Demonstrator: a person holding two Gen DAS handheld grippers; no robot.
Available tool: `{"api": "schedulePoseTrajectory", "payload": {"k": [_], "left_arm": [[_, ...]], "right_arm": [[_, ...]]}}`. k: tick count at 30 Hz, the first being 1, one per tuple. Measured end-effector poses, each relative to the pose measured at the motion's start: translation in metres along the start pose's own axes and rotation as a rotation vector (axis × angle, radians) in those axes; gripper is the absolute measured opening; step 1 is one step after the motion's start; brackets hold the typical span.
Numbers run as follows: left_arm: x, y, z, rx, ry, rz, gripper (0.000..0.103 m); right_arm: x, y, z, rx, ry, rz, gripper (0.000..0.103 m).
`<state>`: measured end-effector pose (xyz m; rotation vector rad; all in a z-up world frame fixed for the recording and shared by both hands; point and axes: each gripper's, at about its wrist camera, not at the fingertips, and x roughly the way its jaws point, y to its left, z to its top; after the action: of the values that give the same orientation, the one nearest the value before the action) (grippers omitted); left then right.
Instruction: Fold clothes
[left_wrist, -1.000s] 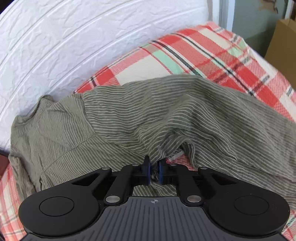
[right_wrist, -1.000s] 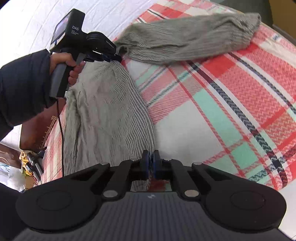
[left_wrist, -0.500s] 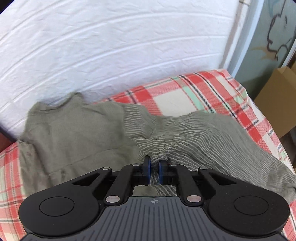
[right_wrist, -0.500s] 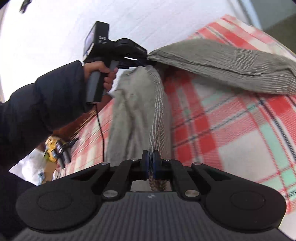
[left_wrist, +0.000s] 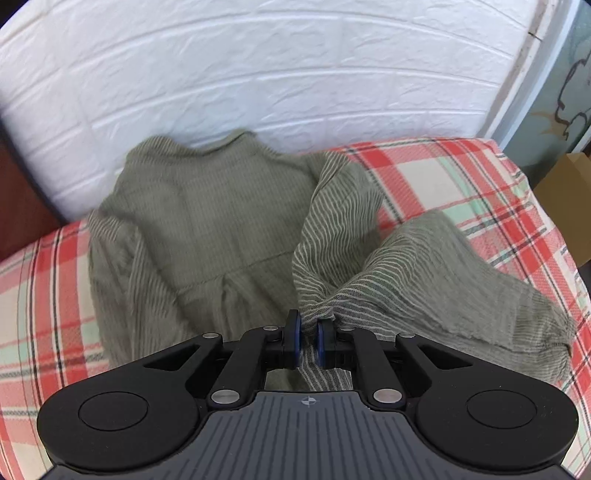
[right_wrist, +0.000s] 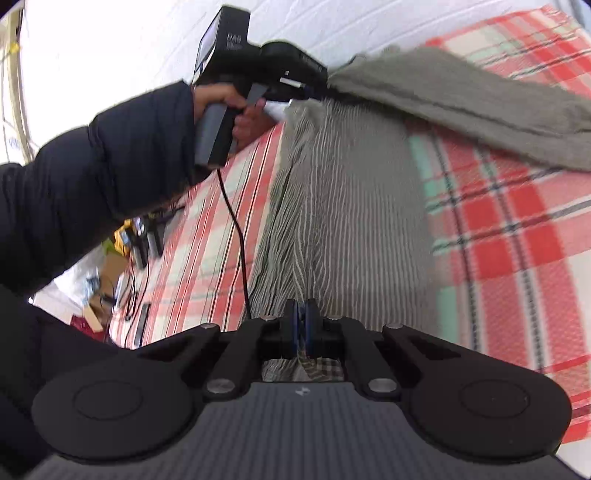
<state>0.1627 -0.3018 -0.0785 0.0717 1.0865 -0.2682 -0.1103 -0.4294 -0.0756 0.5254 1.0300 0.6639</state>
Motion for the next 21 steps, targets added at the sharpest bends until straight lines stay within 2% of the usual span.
{"api": "schedulePoseTrajectory", "payload": {"k": [5,10,18,21], "left_arm": [[0.010,0.014,-0.014,-0.010,0.010,0.009,0.009],[0.021,0.028,-0.028,-0.020,0.019,0.017,0.017],[0.031,0.024,-0.046,0.067,0.007,0.079,0.020],[0.034,0.027,-0.051,0.067,0.002,0.080,0.031]], "right_arm": [[0.025,0.008,-0.011,-0.007,0.067,-0.030,0.004],[0.045,0.011,-0.022,-0.014,0.124,-0.064,0.005],[0.078,0.014,-0.032,-0.059,0.207,-0.130,0.006],[0.084,0.012,-0.036,-0.059,0.218,-0.149,0.007]]}}
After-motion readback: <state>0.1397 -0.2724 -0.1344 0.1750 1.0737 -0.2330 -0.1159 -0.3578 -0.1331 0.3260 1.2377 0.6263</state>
